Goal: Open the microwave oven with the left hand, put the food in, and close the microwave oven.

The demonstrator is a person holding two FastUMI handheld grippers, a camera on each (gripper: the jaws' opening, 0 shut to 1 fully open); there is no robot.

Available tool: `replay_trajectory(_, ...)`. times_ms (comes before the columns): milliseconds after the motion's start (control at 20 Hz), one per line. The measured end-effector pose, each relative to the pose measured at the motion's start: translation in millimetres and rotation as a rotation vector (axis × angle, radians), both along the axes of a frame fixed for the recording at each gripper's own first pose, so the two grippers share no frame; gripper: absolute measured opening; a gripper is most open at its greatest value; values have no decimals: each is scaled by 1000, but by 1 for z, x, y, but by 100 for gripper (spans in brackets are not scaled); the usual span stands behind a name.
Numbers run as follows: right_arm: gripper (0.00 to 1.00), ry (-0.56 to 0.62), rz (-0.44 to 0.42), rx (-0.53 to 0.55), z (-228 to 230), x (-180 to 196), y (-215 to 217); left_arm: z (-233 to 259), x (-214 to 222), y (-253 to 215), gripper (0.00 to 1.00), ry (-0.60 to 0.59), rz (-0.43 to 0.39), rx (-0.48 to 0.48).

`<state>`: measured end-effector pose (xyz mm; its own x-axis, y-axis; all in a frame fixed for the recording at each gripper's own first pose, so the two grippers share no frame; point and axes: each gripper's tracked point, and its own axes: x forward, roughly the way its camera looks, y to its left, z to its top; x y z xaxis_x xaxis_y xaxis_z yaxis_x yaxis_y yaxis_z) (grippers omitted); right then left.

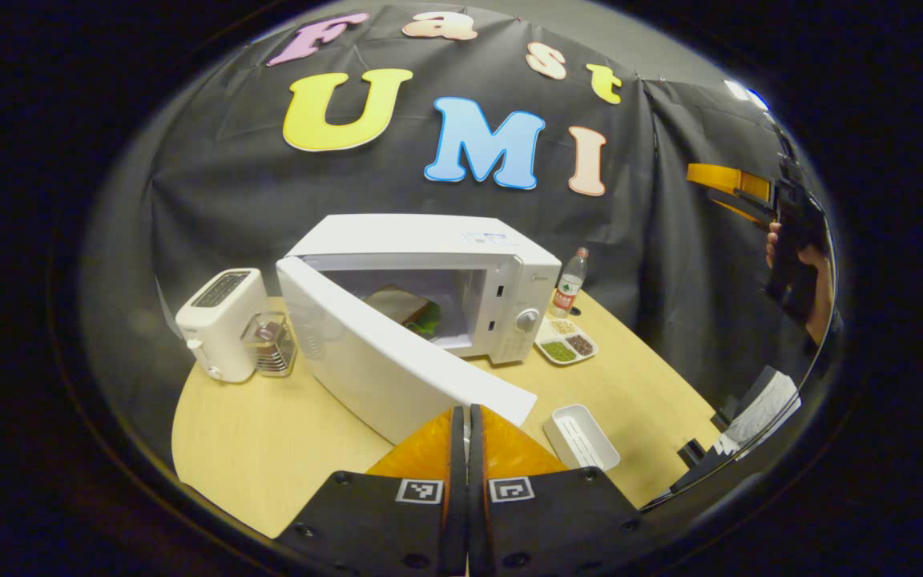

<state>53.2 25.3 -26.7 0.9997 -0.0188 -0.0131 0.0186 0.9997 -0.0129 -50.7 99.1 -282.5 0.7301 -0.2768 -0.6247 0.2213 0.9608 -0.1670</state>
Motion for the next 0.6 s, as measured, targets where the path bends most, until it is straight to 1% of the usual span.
replay_trajectory(150, 96, 0, -1, -9, -4, 6, -5, -4, 28, -23, 7, -11, -16, -33)
replay_trajectory(200, 97, 4, -3, -9, -5, 8, -8, -4, 39, -29, 7, -22, -9, -39)
replay_trajectory(300, 97, 13, -9, -4, -9, 12, -13, -6, 57, -45, 7, -35, -1, -83)
replay_trajectory(350, 97, 17, -11, 1, -11, 12, -17, -10, 66, -52, 10, -35, 3, -96)
replay_trajectory(400, 97, 21, -17, 4, -12, 12, -21, -13, 75, -57, 7, -35, 5, -107)
replay_trajectory(500, 97, 29, -32, 6, -16, 12, -32, -20, 92, -70, 7, -38, 6, -118)
replay_trajectory(600, 97, 40, -44, 8, -19, 13, -43, -26, 111, -78, 7, -44, 5, -108)
